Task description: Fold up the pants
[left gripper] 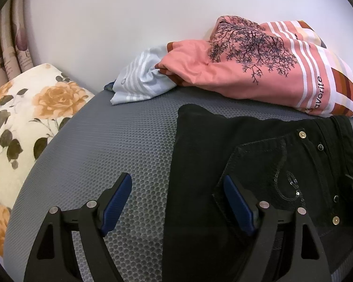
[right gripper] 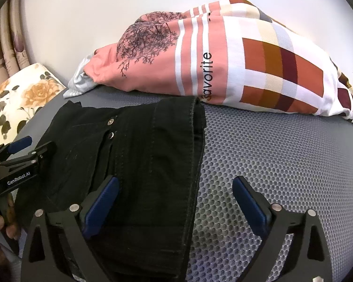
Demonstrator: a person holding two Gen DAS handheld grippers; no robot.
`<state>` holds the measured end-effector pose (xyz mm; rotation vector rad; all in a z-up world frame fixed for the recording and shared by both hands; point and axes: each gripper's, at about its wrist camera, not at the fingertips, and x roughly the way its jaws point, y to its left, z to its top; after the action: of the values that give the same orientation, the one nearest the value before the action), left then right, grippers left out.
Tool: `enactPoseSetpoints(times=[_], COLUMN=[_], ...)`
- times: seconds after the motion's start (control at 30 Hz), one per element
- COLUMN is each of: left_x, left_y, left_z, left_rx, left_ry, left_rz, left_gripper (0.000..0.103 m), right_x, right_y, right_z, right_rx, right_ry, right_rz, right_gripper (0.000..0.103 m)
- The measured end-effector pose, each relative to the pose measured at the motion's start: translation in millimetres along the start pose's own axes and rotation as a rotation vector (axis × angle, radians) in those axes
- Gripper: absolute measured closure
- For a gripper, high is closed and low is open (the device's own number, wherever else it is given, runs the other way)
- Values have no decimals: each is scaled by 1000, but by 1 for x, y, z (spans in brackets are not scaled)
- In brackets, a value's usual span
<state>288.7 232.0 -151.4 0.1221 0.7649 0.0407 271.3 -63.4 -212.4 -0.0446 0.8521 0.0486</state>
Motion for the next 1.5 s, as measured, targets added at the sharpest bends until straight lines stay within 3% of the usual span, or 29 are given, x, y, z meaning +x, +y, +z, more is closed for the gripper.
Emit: enactPoseSetpoints(times=[0.23, 0.67, 0.8, 1.03, 1.27, 1.5], left_x=[-1, -15, -28, -76, -140, -198], left_y=[-1, 12, 8, -8, -17, -19], left_z=[0, -4, -12, -28, -31, -28], left_rx=[2, -66, -46, -16, -22, -46], left_ry=[-4, -56, -76, -116, -191, -268], left_rz=[19, 78, 105, 97, 86, 83], left_gripper=[20, 18, 18, 17, 3, 0], right_x=[-6, -34, -53, -78, -113, -152], right_y=[-2, -1, 1, 12, 19, 26], right_z=[0, -5, -7, -14, -27, -29], right_rx=[9, 15, 11, 1, -3, -20], right_ry=[-32, -110, -132, -133, -147, -187], right_rz=[-20, 21, 43, 77, 117, 143], right_gripper=[6, 4, 4, 4, 4, 2])
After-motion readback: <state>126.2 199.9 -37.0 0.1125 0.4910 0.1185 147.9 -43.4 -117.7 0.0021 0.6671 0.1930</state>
